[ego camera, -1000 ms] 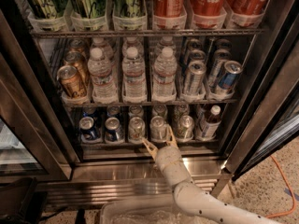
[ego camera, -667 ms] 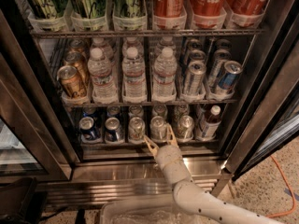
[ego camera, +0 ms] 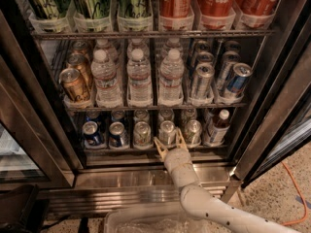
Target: Pick 7up can from bottom shelf of fridge
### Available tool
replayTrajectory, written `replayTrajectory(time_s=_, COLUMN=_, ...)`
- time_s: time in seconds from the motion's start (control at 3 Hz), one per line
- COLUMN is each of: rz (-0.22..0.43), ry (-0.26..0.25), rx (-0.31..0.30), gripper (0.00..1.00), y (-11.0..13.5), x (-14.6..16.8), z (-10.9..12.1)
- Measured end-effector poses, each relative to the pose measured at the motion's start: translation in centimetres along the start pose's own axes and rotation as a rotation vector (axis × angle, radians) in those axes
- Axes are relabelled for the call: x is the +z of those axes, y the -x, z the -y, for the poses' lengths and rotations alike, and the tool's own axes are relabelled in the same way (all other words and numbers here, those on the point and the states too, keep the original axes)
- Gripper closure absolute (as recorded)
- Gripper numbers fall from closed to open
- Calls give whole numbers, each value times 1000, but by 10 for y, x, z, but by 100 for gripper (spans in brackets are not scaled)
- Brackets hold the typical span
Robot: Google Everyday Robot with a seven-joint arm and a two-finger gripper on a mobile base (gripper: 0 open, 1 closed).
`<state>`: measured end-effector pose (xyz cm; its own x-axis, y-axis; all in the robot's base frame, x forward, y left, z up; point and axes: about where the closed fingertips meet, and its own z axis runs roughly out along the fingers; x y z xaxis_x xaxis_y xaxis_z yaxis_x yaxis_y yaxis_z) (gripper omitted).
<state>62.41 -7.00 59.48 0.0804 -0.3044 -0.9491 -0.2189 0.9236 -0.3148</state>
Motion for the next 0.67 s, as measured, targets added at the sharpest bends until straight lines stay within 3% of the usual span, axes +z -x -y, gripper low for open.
replayTrajectory(time_s=0.67, rz=-6, ry=-3, rx=37, gripper=37, y=-4, x=10, z=1)
